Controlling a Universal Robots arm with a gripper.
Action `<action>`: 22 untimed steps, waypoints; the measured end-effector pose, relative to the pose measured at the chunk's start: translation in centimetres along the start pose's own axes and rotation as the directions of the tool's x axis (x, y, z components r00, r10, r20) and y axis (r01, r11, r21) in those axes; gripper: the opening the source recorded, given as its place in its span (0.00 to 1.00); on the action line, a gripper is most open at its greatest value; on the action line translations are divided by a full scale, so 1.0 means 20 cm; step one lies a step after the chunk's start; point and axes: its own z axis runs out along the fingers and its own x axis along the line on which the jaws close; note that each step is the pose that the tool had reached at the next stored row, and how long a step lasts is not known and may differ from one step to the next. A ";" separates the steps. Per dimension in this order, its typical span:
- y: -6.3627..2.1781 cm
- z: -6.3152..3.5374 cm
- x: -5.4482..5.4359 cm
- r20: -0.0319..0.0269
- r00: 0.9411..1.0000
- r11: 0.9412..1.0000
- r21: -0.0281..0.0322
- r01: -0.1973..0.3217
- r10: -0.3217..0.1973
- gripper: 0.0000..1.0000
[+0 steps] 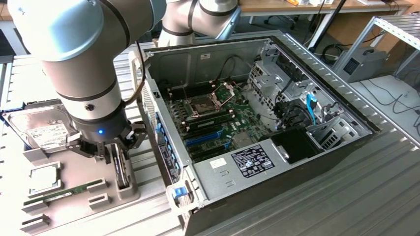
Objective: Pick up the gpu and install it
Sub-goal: 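Pick up the gpu and move the gpu toward the slot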
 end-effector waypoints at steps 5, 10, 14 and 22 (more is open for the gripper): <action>0.000 0.000 0.00 0.000 1.000 1.000 0.000 0.000 0.000 0.42; 0.000 0.000 0.00 0.000 1.000 1.000 0.000 0.000 0.000 0.28; 0.000 0.000 0.00 0.000 1.000 1.000 0.000 0.000 0.000 0.27; 0.000 0.001 0.00 -0.002 0.999 0.999 -0.001 0.042 -0.042 0.27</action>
